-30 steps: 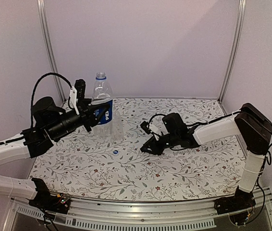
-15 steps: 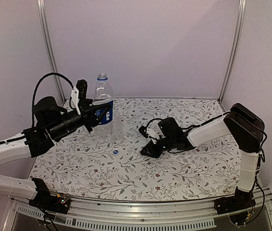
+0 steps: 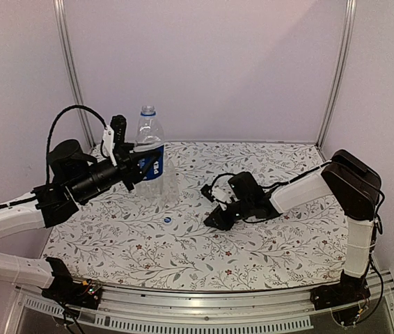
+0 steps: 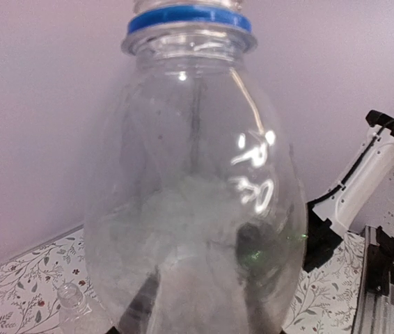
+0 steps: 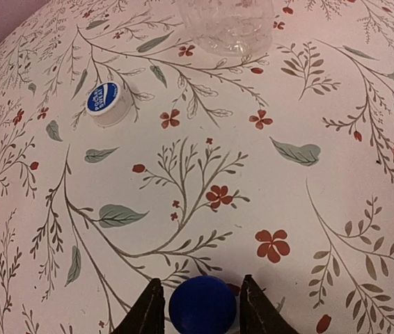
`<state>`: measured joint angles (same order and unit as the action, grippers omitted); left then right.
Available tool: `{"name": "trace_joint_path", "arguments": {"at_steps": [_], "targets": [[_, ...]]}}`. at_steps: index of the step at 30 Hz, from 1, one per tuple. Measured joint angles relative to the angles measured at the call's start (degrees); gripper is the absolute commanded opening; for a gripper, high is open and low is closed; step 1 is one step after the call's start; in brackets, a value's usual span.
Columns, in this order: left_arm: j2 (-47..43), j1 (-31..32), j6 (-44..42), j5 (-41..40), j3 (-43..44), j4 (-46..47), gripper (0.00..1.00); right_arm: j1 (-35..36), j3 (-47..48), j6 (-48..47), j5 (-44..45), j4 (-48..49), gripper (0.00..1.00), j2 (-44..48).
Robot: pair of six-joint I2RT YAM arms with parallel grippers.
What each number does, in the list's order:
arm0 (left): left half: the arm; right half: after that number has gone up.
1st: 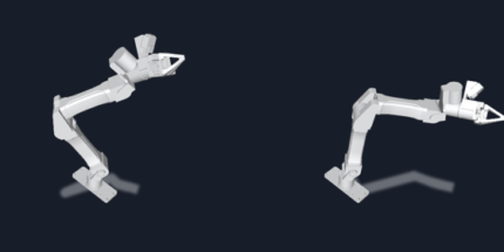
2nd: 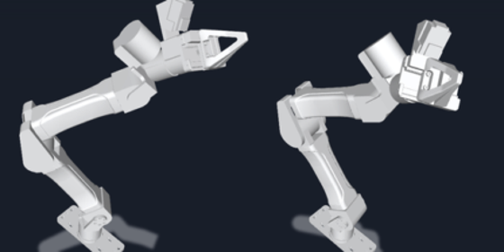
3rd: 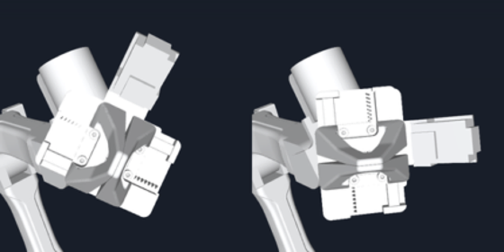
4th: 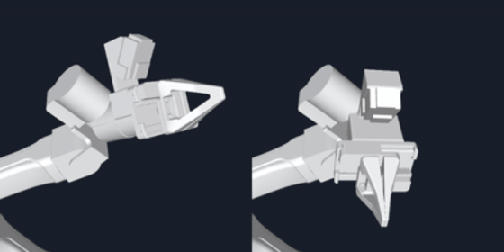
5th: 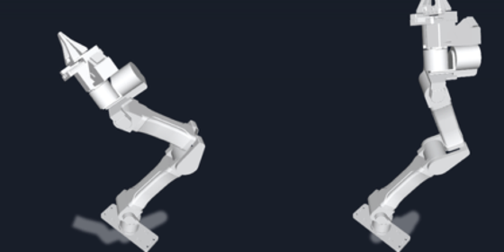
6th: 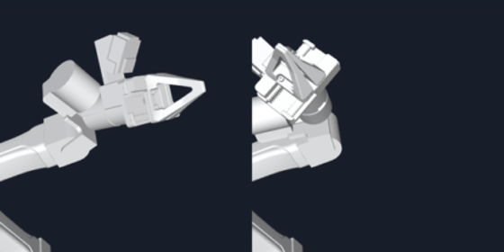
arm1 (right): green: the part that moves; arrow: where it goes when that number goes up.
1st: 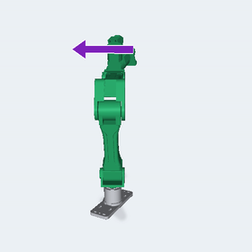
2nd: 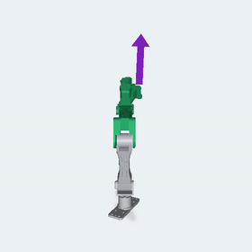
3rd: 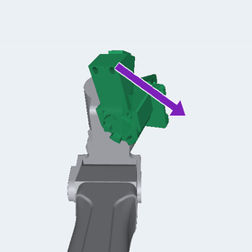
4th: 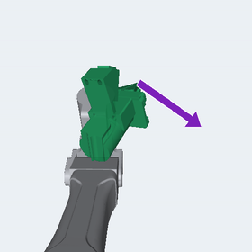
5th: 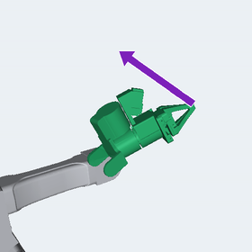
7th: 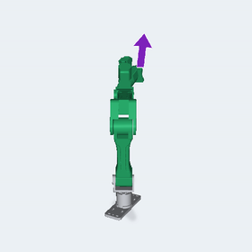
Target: Unscrew the bottle caps
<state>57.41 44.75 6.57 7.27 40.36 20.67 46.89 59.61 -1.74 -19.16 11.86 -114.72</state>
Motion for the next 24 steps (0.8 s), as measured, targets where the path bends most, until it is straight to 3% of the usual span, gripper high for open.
{"name": "trace_joint_path", "arguments": {"at_steps": [6, 13, 19, 24], "targets": [[-0.02, -0.02, -0.04, 0.00, 0.00, 0.00, 0.31, 0.00, -0.11, -0.76, 0.31, -1.05, 0.58, 0.07], [-0.04, -0.02, -0.15, -0.04, -0.02, 0.00, 0.31, 0.00, -1.11, -0.76, 0.66, -3.23, 0.66, 2.99], [0.39, -0.04, 0.20, 0.50, -2.12, 1.31, 0.31, 0.00, -1.55, -0.50, 0.59, -6.69, 0.73, 13.22], [2.45, -0.04, 0.52, 2.60, -4.61, 3.02, 0.31, 0.04, 2.23, -0.35, -0.24, -11.08, 0.87, 22.03]]}}
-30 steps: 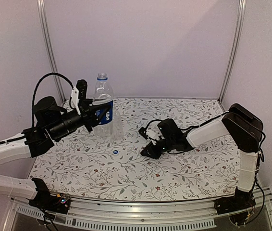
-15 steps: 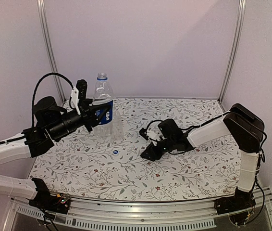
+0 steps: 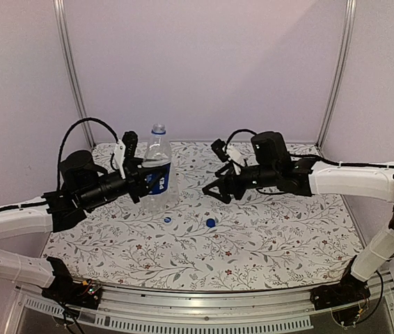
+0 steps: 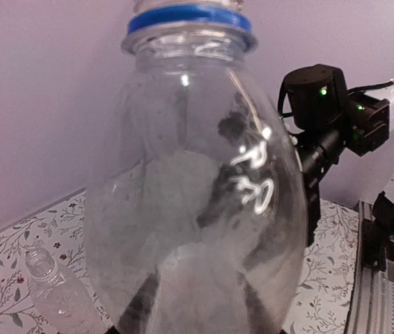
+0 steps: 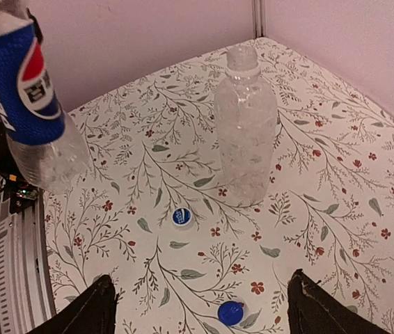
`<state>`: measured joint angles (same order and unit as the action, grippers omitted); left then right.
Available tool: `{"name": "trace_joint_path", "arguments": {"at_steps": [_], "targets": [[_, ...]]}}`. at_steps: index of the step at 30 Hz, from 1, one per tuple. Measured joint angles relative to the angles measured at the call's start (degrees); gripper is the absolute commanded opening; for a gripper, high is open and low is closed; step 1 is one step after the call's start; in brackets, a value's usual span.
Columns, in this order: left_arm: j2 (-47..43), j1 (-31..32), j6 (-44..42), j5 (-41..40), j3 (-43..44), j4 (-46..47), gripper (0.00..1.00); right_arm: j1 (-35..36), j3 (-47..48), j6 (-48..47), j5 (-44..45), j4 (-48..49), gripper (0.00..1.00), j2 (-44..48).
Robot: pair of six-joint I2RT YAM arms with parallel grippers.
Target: Unscrew the bottle caps
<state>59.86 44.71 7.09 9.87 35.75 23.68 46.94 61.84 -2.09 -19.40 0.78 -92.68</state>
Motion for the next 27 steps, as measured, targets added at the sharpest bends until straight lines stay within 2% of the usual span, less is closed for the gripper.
{"name": "trace_joint_path", "arguments": {"at_steps": [5, 10, 18, 27], "targets": [[2.71, 0.00, 0.02, 2.45, -0.98, 2.16, 0.31, 0.26, 6.03, 0.72, -1.46, -3.21, 0.98, 6.10], [5.01, 0.02, 0.02, 5.46, -1.20, 4.74, 0.31, 1.22, 14.27, 1.81, -3.78, -4.57, 0.99, 7.96], [8.35, 1.25, -0.28, 7.76, -1.20, 7.02, 0.31, 2.58, 22.43, 5.75, -6.47, -6.43, 0.91, 6.19], [10.05, 3.34, -1.79, 7.89, -0.76, 7.32, 0.31, 4.42, 25.86, 7.48, -7.63, -9.20, 0.75, 0.83]]}}
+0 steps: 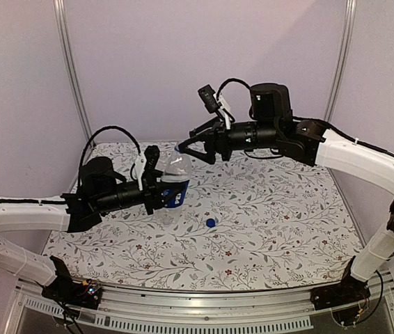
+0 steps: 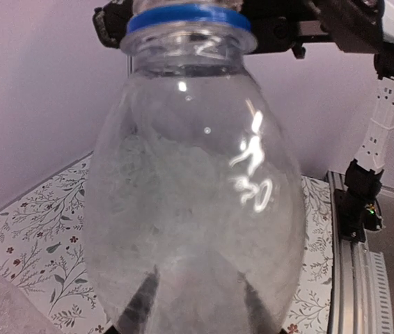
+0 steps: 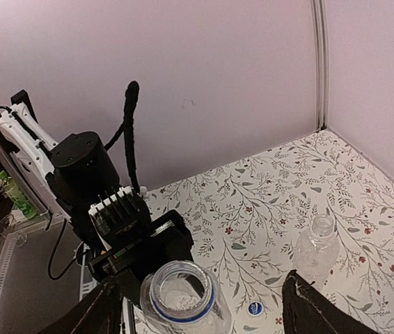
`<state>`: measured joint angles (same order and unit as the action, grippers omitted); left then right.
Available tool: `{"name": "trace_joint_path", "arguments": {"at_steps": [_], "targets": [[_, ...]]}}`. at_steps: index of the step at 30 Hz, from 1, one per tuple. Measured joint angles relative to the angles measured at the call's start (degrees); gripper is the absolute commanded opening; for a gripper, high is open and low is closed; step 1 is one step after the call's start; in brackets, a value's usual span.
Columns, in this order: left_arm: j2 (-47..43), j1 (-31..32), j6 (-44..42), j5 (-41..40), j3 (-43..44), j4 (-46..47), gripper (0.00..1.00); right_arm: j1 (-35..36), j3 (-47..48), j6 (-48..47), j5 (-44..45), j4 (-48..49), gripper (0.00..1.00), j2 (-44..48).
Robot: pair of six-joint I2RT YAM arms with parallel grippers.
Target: Unscrew the bottle caps
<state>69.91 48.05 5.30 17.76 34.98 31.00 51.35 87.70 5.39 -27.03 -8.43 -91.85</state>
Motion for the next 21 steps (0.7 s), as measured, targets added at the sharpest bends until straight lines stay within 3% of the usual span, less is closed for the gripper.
{"name": "trace_joint_path", "arguments": {"at_steps": [16, 18, 21], "targets": [[1.01, 1.11, -1.49, -0.72, 0.46, 0.02, 0.31, 1.27, 0.26, -0.28, -2.69, -2.51, 0.34, -2.40], [1.09, 1.18, -1.64, -0.83, 0.46, -0.09, 0.31, 1.27, 0.26, -0.22, -2.78, -2.49, 0.26, -2.40], [1.16, 1.25, -1.66, -1.11, 0.46, -0.07, 0.32, 1.22, 0.26, -0.46, -2.67, -2.51, 0.05, -2.40]]}}
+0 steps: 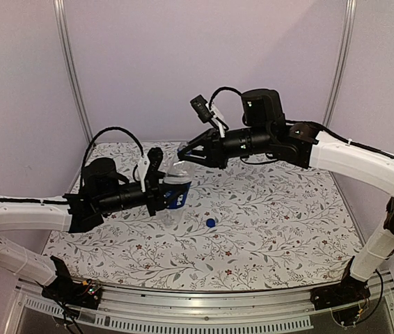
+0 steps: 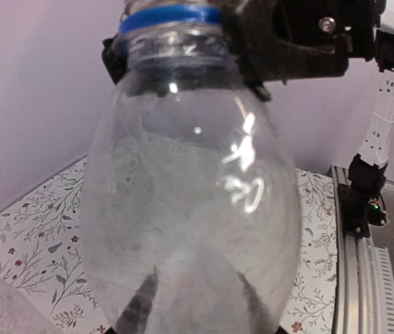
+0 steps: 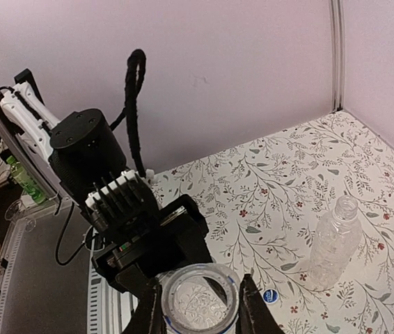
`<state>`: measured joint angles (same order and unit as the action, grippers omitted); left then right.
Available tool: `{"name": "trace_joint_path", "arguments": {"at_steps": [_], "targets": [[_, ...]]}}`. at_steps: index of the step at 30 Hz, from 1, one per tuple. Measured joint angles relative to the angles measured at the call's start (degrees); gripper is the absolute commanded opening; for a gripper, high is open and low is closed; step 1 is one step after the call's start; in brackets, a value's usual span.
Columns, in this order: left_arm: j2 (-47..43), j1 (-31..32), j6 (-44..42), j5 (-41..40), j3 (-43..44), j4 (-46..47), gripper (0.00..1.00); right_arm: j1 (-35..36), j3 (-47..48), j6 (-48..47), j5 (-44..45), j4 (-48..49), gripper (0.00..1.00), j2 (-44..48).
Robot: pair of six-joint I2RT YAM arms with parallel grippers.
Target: Unscrew the bottle caps
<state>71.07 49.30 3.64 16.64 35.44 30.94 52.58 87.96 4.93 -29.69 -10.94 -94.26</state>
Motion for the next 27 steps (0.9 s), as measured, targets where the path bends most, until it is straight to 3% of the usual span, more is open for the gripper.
{"name": "trace_joint_path", "arguments": {"at_steps": [1, 5, 9, 19, 27], "targets": [[0.02, 0.00, 0.02, -0.22, 0.00, 0.00, 0.32, -0.02, 0.00, 0.02, 0.13, -0.07, 0.00, 0.00], [0.11, 0.07, 0.00, -0.63, 0.00, 0.00, 0.33, -0.04, 0.00, -0.48, 0.42, -0.07, 0.00, 0.00], [0.11, 0.07, 0.00, -0.90, 0.00, 0.00, 0.42, -0.02, 0.00, -0.87, 1.09, -0.09, 0.00, 0.00], [0.09, 0.22, 0.92, -3.28, 0.00, 0.11, 0.84, 0.09, -0.61, -2.03, 5.46, -0.74, 0.00, 0.63], [-4.11, 0.20, 2.89, -6.14, -0.02, -0.48, 0.97, -2.80, -3.89, -3.45, 12.46, -2.29, 0.00, 2.75]]}}
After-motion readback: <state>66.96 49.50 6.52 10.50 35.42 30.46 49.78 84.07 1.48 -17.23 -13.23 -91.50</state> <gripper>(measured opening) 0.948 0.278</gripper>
